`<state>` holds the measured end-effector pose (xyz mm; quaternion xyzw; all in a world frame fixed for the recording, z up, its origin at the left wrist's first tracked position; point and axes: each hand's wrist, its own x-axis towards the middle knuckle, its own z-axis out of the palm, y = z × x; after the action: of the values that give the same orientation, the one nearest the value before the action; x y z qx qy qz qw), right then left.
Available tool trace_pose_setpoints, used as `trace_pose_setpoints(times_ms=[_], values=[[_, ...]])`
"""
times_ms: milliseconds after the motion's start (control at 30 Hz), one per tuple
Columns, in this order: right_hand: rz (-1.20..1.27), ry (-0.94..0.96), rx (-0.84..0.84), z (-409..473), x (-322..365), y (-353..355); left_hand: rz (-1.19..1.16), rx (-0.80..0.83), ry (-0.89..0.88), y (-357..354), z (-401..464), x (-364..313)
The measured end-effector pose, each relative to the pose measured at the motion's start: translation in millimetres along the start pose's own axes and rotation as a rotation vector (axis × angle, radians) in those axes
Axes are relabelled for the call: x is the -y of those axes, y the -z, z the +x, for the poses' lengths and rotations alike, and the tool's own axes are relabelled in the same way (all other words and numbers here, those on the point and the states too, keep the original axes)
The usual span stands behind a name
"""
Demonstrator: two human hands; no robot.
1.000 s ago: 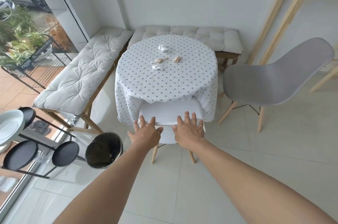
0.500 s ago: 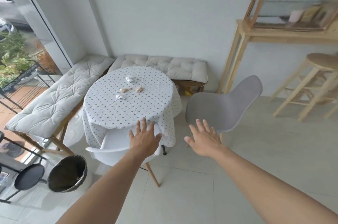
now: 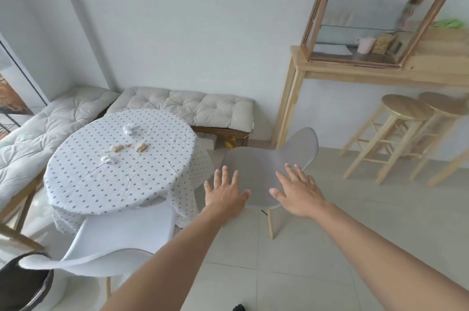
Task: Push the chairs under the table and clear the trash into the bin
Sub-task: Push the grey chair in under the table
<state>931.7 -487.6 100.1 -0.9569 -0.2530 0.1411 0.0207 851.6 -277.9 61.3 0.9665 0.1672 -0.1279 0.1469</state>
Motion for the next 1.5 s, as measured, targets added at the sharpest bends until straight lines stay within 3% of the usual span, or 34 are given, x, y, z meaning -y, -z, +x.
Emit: trace_pose_setpoints(times_ms=[367,733,867,1133,1500], values=[[-0.062,0.116,0.086,184,-89,41,-0.025,0.058,0.143,9,157,-46],[-0.225,0.556,0.136,354,-148,60,-0.171,-0.031,0.54,7,232,-102],[-0.295,0.711,0.179,382,-173,71,-0.2,-0.047,0.683,2,235,-145],[-0.287,0.829,0.211,402,-224,68,-0.241,-0.125,0.806,-9,248,-234],[-0.336,0.993,0.291,426,-320,44,-0.366,-0.041,0.94,-78,274,-354]])
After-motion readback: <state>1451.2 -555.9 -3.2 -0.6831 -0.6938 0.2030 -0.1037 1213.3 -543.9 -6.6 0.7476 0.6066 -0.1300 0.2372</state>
